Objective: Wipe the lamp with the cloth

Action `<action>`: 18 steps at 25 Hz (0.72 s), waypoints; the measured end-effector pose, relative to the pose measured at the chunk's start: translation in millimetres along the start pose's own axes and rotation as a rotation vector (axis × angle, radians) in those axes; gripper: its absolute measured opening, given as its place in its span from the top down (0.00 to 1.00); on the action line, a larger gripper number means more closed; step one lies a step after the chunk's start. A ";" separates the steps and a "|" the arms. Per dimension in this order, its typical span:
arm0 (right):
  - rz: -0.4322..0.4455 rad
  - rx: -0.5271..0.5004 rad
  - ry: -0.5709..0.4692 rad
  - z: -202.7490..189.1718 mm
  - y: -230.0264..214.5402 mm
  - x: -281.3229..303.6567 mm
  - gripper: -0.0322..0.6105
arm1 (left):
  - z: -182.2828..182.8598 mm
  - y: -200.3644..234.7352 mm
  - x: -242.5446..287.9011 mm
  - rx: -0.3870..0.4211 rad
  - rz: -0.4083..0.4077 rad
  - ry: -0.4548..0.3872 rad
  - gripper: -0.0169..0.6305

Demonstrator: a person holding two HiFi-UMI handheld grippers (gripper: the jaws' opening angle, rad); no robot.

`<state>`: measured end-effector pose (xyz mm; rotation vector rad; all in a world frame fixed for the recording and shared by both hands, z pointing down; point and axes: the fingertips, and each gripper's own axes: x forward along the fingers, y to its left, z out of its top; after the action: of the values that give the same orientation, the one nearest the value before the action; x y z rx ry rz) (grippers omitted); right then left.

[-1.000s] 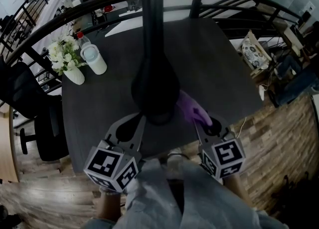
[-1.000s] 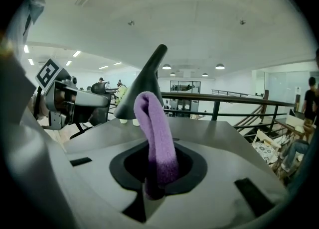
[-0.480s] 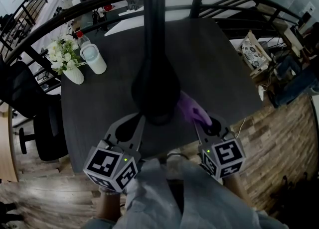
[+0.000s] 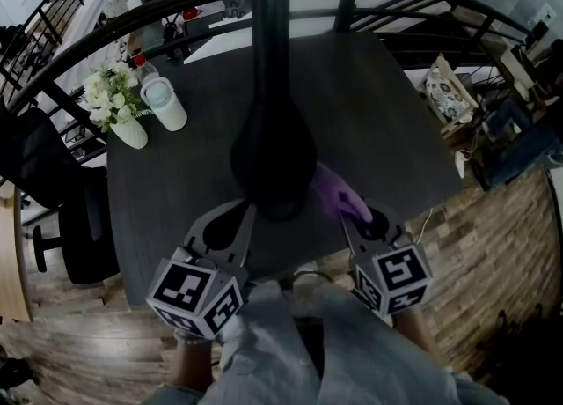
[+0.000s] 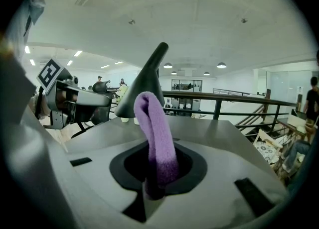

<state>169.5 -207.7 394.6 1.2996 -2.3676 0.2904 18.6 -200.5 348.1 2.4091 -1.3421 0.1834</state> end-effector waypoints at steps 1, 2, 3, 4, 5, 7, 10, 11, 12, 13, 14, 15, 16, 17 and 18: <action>0.001 -0.001 0.001 -0.8 -0.5 -0.5 0.87 | 0.2 -0.5 0.1 0.000 0.000 0.001 0.96; 0.002 -0.002 0.001 -1.2 -0.9 -1.0 0.87 | 0.5 -1.2 0.2 0.001 0.000 0.000 0.95; 0.004 -0.004 0.000 -1.0 -1.2 -1.2 0.87 | 0.9 -1.8 0.4 0.001 0.000 0.000 0.95; 0.004 -0.004 -0.002 -0.6 -1.4 -1.3 0.87 | 0.9 -2.3 0.5 0.002 0.000 0.000 0.95; 0.004 -0.004 -0.004 -0.3 -1.4 -1.2 0.87 | 0.6 -2.5 0.6 0.002 0.000 0.001 0.95; 0.005 -0.004 -0.005 -0.6 -0.8 -0.7 0.87 | -0.3 -2.3 0.5 0.002 0.000 0.001 0.96; 0.006 -0.004 0.004 -2.5 -1.7 -2.0 0.87 | -0.3 -4.2 0.5 0.003 0.001 0.002 0.96; 0.006 -0.005 0.007 -3.1 -2.5 -2.9 0.87 | -0.2 -5.5 0.7 0.003 0.001 0.003 0.95; 0.007 -0.005 0.007 -3.2 -3.2 -3.4 0.87 | -0.3 -6.7 1.1 0.004 0.001 0.004 0.95; 0.008 -0.006 0.006 -2.9 -3.6 -3.6 0.87 | -0.6 -7.5 1.3 0.005 0.001 0.005 0.95; 0.008 -0.006 0.004 -2.4 -3.5 -3.6 0.87 | -1.0 -7.9 1.4 0.006 0.002 0.006 0.95; 0.009 -0.006 0.003 -2.1 -3.1 -3.5 0.87 | -1.4 -8.0 1.2 0.005 0.002 0.005 0.95; 0.009 -0.006 0.002 -2.2 -2.4 -3.5 0.87 | -2.0 -8.0 0.9 0.005 0.002 0.005 0.96; 0.010 -0.006 0.001 -2.7 -1.7 -3.5 0.87 | -2.6 -8.0 0.5 0.004 0.002 0.004 0.95; 0.011 -0.007 0.002 -3.6 -1.2 -3.7 0.87 | -3.1 -8.2 0.1 0.004 0.002 0.004 0.95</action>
<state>173.1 -204.2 396.0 1.2831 -2.3731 0.2866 25.8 -195.5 348.8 2.4098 -1.3434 0.1919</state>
